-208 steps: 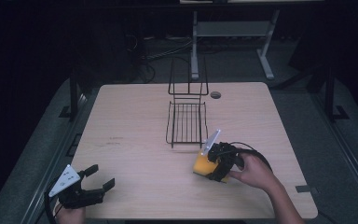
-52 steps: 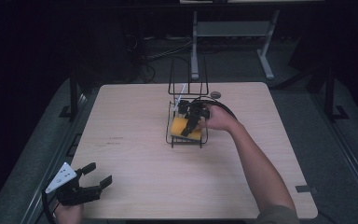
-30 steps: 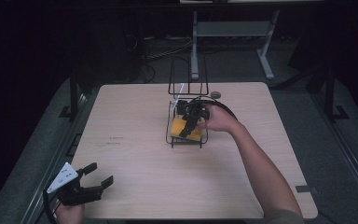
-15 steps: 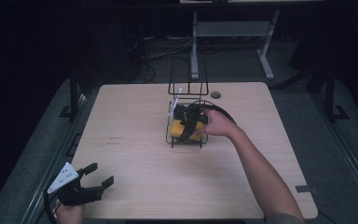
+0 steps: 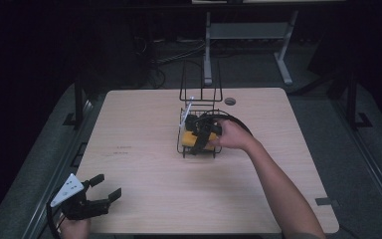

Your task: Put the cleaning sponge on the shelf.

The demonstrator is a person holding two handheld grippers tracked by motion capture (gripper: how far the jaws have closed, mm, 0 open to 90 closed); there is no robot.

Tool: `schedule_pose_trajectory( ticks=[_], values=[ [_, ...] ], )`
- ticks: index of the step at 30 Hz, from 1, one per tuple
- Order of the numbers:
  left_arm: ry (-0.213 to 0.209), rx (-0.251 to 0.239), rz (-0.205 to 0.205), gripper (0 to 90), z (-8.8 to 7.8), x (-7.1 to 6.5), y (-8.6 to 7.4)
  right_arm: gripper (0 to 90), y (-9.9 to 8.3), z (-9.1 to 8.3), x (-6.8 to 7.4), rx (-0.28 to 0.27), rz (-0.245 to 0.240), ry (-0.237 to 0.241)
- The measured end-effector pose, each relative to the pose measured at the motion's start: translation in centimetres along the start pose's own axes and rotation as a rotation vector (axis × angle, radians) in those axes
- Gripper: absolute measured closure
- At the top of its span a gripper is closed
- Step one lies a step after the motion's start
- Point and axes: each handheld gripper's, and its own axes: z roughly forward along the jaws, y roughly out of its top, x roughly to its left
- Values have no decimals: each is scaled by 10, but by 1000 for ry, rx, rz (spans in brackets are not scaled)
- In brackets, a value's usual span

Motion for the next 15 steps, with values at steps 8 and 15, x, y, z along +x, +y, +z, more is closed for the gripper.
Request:
schedule_pose_trajectory(
  ticks=[8, 15],
  values=[
    [-2, -1, 6, 128, 0, -1, 0, 184, -1, 1, 7, 10, -10, -1],
    [-4, -1, 6, 128, 0, -1, 0, 183, 0, -1, 13, 8, -23, -2]
  ],
)
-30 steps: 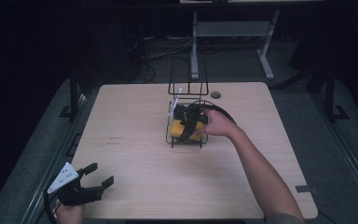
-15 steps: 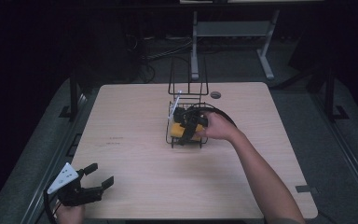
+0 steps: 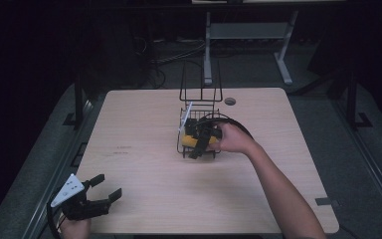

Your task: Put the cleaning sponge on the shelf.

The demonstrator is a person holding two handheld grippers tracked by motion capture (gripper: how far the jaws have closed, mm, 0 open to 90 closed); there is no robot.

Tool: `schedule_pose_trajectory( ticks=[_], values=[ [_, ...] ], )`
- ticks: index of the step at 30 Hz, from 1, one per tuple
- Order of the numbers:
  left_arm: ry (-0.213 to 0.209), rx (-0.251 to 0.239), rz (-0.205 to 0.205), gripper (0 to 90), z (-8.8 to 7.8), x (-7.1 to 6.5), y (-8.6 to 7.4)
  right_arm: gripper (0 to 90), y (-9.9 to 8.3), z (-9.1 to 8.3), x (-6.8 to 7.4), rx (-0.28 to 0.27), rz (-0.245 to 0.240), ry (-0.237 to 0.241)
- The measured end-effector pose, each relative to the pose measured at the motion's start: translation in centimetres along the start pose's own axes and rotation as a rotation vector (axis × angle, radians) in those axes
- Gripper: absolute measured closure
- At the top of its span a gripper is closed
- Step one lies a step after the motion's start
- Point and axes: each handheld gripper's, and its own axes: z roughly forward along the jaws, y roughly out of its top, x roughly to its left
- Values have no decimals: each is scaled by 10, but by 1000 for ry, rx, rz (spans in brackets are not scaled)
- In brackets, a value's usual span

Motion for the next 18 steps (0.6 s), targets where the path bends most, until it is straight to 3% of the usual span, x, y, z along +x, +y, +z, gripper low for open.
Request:
schedule_pose_trajectory(
  ticks=[6, 18],
  values=[
    [0, 1, 0, 128, 0, 0, 0, 183, -4, 2, 3, -9, 16, 18],
    [-2, 2, -1, 128, 1, -2, 0, 183, -9, -1, 18, -15, -2, 3]
  ],
)
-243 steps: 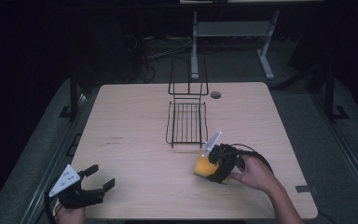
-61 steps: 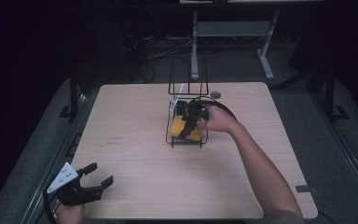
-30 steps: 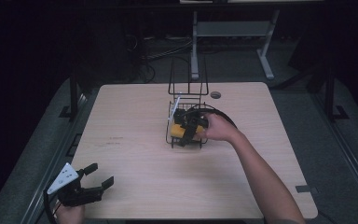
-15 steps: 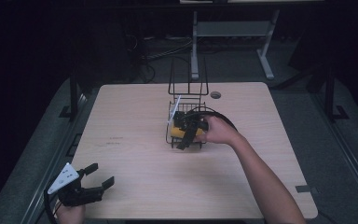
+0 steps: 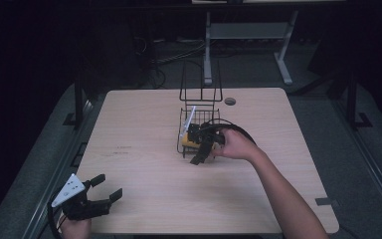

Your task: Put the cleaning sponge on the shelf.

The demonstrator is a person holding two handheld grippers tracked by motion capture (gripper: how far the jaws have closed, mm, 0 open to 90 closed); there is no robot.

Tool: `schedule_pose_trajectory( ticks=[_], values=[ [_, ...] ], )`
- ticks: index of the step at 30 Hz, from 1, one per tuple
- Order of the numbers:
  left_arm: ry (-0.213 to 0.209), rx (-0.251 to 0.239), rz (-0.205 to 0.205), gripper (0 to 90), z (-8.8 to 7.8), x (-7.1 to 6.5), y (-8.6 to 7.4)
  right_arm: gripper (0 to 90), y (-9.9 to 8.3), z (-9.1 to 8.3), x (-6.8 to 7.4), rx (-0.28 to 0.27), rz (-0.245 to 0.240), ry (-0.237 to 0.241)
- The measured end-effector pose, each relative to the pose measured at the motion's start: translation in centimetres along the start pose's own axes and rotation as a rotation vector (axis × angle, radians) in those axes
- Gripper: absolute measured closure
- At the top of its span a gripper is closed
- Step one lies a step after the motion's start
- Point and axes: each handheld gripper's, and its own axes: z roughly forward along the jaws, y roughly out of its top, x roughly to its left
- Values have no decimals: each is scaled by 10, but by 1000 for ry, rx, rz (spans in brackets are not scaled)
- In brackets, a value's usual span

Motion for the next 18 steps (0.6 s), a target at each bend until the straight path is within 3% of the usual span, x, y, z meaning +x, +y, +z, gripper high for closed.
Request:
schedule_pose_trajectory(
  ticks=[10, 18],
  values=[
    [-3, 5, 3, 128, 1, -1, 0, 179, -12, -1, 20, -9, -22, -10],
    [-2, 10, 5, 128, 1, -1, 0, 179, -29, -1, 30, -31, -7, -15]
  ],
)
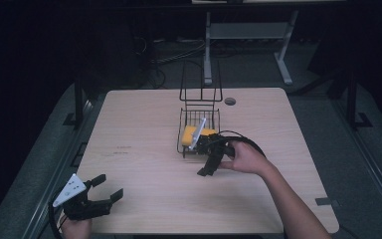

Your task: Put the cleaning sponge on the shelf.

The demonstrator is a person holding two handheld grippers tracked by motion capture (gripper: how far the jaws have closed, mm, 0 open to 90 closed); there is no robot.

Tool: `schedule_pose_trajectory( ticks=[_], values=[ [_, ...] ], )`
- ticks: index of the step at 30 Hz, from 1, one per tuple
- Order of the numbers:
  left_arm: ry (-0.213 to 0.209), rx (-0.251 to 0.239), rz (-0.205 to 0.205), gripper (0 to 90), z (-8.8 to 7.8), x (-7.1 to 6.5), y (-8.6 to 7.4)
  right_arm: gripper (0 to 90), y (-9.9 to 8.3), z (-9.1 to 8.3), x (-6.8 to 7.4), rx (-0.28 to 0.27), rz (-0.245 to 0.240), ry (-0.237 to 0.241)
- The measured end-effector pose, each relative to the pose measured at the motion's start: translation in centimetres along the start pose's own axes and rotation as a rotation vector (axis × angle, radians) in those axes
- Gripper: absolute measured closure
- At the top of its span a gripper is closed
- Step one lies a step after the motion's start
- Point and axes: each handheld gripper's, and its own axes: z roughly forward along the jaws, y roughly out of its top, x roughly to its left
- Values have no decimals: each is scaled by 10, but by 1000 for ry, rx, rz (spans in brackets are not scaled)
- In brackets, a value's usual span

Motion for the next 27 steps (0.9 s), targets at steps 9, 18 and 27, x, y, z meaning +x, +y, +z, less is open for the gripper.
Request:
schedule_pose_trajectory(
  ticks=[9, 18, 27],
  values=[
    [-1, 4, 4, 128, 1, -1, 0, 180, -24, -4, 7, -6, 48, -8],
    [-2, 8, 8, 128, 2, -2, 0, 179, -44, -8, 10, -16, 73, -20],
    [-2, 13, 13, 128, 3, -4, 0, 178, -59, -8, 14, -20, 96, -27]
  ],
)
